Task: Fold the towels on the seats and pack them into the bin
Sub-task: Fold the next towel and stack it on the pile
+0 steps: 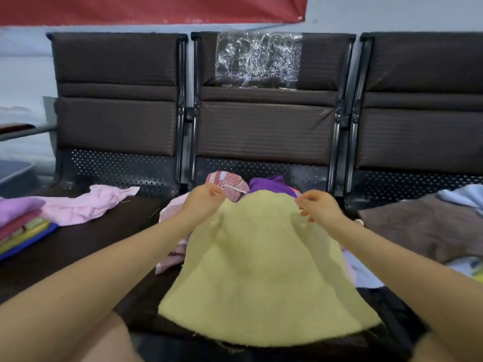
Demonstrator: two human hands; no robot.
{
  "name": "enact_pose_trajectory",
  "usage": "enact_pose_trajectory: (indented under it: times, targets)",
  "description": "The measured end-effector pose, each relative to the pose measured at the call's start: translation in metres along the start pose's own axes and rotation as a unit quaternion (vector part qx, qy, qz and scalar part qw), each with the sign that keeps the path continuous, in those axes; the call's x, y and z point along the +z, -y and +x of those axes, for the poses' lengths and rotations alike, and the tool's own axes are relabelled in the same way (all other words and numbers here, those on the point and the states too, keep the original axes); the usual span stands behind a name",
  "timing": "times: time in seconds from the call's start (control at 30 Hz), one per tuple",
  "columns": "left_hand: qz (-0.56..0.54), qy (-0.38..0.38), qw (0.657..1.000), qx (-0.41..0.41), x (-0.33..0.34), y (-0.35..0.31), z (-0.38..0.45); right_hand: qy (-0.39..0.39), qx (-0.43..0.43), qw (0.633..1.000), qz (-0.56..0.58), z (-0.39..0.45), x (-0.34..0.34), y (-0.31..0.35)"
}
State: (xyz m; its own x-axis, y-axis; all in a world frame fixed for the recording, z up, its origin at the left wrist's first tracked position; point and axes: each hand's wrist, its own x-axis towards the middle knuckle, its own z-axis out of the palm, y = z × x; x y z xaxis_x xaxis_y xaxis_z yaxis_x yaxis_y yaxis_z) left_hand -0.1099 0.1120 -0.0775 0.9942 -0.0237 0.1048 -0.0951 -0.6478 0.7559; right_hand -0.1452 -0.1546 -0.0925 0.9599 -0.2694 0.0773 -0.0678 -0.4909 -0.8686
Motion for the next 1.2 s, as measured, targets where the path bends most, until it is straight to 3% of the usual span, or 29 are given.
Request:
enact_pose_trajectory:
  times: [0.1,0.2,0.3,0.43,0.5,0.53,0.67,0.77,0.87,1.0,1.2]
  targets:
    - [0.06,0.068,0.991,0.102,0.006,-0.01,-0.046,0.132,-0.084,0.982,-0.106,-0.047,0.005,0.016]
    - [0.13,0.186,0.959,0.171,0.011,-0.004,-0.086,0.226,-0.162,0.926,-0.256,-0.086,0.011,0.018]
    - [0.173,0.279,0.92,0.215,0.014,0.009,-0.112,0.319,-0.197,0.889,-0.264,-0.115,0.011,0.013]
    - [0.205,0.321,0.885,0.267,0.019,0.031,-0.133,0.4,-0.247,0.832,-0.294,-0.143,0.006,-0.003]
    - [0.193,0.313,0.887,0.28,0.018,0.038,-0.138,0.383,-0.299,0.799,-0.354,-0.149,0.009,-0.012]
    - [0.179,0.305,0.891,0.285,0.017,0.04,-0.14,0.363,-0.317,0.8,-0.357,-0.151,0.01,-0.015]
    - [0.158,0.274,0.895,0.314,0.014,0.045,-0.146,0.313,-0.326,0.851,-0.268,-0.149,0.015,-0.018]
    - [0.224,0.245,0.887,0.322,0.019,0.045,-0.15,0.311,-0.242,0.894,-0.214,-0.14,0.015,-0.012]
    - [0.247,0.196,0.89,0.33,0.023,0.041,-0.145,0.284,-0.227,0.914,-0.18,-0.137,0.016,-0.009]
    - [0.165,0.157,0.923,0.311,0.022,0.036,-0.132,0.257,-0.255,0.888,-0.283,-0.143,0.023,-0.008]
    - [0.19,0.135,0.916,0.328,0.013,0.026,-0.118,0.2,-0.288,0.875,-0.333,-0.125,0.006,0.004]
